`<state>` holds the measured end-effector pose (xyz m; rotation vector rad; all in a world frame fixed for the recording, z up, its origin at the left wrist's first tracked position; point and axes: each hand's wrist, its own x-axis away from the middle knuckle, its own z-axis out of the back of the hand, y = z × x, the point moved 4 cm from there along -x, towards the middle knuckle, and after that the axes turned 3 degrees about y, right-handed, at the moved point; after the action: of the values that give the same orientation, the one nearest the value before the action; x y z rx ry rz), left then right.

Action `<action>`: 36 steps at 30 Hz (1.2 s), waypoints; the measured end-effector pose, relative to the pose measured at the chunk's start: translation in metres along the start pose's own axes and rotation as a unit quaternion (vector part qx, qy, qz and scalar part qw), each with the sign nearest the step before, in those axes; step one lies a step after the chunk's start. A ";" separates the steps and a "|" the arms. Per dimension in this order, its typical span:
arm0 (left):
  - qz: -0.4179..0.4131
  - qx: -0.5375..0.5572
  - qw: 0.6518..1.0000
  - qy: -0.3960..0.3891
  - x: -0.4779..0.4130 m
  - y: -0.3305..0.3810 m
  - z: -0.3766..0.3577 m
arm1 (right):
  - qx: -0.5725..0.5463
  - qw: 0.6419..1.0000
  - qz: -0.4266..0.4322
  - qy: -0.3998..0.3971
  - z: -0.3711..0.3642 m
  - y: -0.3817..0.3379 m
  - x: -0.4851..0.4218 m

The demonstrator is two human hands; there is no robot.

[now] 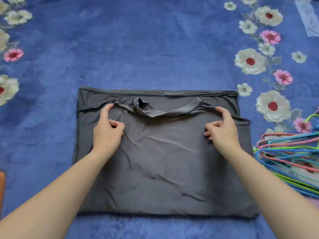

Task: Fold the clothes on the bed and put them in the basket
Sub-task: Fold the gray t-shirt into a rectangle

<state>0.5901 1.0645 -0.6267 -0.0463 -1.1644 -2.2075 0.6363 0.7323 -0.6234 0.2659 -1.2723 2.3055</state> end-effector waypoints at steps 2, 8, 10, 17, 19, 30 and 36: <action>-0.044 -0.046 0.998 -0.010 -0.019 0.009 -0.008 | 0.056 0.997 0.038 -0.030 -0.010 -0.010 -0.016; -0.026 -0.018 0.999 -0.027 -0.066 0.030 -0.017 | 0.083 0.995 0.028 -0.050 -0.026 -0.031 -0.060; -0.020 0.057 0.998 0.019 -0.072 0.037 -0.011 | 0.027 0.999 0.036 -0.012 -0.022 -0.039 -0.067; -0.040 0.099 0.993 0.044 -0.077 0.034 -0.007 | -0.036 0.998 0.059 0.000 -0.034 -0.048 -0.071; -0.083 0.019 0.994 0.075 -0.067 0.023 -0.001 | 0.003 0.997 0.081 0.007 -0.036 -0.041 -0.063; -0.008 -0.148 0.967 0.206 -0.061 -0.019 0.050 | 0.204 0.976 0.026 0.070 0.021 -0.001 -0.059; 0.044 -0.052 0.966 0.251 -0.082 -0.033 0.067 | 0.117 0.987 0.015 0.112 0.021 -0.003 -0.075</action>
<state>0.6206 1.1703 -0.6354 0.3891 -0.7490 -2.0316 0.7009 0.6916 -0.6395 0.0618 -0.9020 2.4334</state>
